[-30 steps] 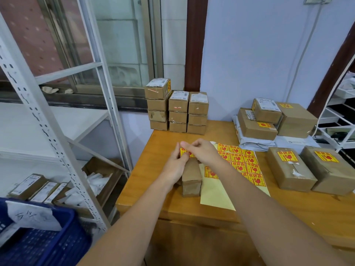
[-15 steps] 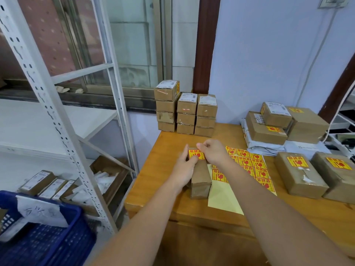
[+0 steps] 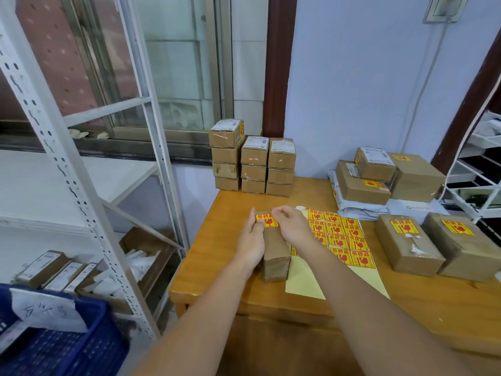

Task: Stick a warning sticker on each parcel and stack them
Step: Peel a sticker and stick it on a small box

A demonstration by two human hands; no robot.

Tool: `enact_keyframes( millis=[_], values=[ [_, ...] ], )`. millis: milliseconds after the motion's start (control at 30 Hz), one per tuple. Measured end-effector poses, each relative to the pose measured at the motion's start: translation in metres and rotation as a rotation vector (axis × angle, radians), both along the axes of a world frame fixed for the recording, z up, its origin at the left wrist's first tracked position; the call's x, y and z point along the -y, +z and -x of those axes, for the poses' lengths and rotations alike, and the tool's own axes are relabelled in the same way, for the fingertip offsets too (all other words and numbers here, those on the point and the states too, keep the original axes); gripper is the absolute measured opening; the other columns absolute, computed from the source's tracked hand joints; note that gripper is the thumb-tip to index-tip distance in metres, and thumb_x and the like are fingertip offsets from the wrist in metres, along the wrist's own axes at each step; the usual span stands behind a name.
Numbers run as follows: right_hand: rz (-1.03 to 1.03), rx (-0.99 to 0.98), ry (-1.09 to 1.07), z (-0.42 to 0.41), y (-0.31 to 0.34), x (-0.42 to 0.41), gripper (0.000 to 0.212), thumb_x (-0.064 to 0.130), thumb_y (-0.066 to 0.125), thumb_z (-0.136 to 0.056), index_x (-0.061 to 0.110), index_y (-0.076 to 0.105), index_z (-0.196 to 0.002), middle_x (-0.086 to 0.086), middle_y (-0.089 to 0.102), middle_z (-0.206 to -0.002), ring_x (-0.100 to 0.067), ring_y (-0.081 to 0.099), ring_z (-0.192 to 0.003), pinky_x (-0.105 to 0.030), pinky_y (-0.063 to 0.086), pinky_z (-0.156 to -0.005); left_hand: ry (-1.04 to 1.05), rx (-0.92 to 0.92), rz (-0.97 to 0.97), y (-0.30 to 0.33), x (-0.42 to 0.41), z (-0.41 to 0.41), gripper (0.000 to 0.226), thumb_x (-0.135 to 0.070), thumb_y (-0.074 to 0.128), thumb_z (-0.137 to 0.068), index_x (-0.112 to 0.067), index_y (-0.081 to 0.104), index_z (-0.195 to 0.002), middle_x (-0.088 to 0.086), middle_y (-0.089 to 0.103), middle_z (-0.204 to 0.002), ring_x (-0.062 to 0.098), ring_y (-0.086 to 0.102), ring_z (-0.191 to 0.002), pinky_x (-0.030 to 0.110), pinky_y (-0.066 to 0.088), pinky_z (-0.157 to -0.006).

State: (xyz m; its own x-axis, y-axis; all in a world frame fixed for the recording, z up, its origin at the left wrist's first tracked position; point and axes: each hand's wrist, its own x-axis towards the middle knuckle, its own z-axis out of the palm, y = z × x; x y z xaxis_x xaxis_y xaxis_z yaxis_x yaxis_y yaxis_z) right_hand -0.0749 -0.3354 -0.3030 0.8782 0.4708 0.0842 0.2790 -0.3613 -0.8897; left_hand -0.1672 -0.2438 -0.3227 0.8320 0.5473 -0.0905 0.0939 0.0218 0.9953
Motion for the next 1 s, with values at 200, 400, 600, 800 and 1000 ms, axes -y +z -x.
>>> enact_keyframes(
  millis=[200,400,600,800,1000],
  values=[
    [0.043,-0.051,0.008,0.006,0.010,0.004,0.038,0.033,0.042,-0.109,0.015,0.063,-0.135,-0.004,0.061,-0.135,-0.022,0.054,-0.123,-0.038,0.047,-0.100,0.005,-0.054,-0.090,0.009,-0.002,0.002,0.049,-0.035,0.037,-0.111,-0.037,0.029,-0.159,0.001,0.059,-0.135,0.017,0.061,-0.109,0.034,0.056,-0.086],
    [0.002,-0.211,0.061,0.029,0.002,0.025,0.053,0.052,0.042,-0.105,0.022,0.052,-0.147,0.002,0.053,-0.147,-0.019,0.050,-0.132,-0.042,0.043,-0.111,-0.024,-0.096,-0.236,0.019,-0.004,0.008,0.053,-0.036,0.033,-0.112,-0.026,0.022,-0.163,0.004,0.041,-0.159,0.023,0.047,-0.135,0.026,0.041,-0.099],
    [-0.021,-0.221,0.099,0.045,-0.003,0.043,0.067,0.061,0.055,-0.095,0.026,0.045,-0.151,0.003,0.051,-0.147,-0.017,0.051,-0.131,-0.040,0.046,-0.107,0.031,-0.038,-0.232,0.016,-0.009,0.017,0.052,-0.035,0.035,-0.112,-0.032,0.023,-0.163,-0.002,0.034,-0.164,0.021,0.040,-0.143,0.029,0.041,-0.106],
    [-0.046,-0.310,0.181,0.053,-0.001,0.047,0.068,0.050,0.069,-0.091,0.034,0.040,-0.151,0.006,0.050,-0.139,-0.001,0.058,-0.104,-0.020,0.051,-0.073,0.086,0.048,-0.257,0.018,-0.012,0.020,0.045,-0.022,0.037,-0.112,-0.030,0.040,-0.157,-0.004,0.041,-0.160,0.017,0.041,-0.143,0.030,0.041,-0.111],
    [-0.096,-0.250,0.139,0.053,0.005,0.041,0.082,0.050,0.074,-0.081,0.043,0.034,-0.153,0.008,0.044,-0.146,-0.015,0.057,-0.119,-0.028,0.056,-0.079,0.071,0.108,-0.240,0.033,-0.003,0.022,0.040,-0.019,0.041,-0.111,-0.027,0.051,-0.149,-0.007,0.053,-0.145,0.013,0.050,-0.131,0.033,0.048,-0.107]
  ],
)
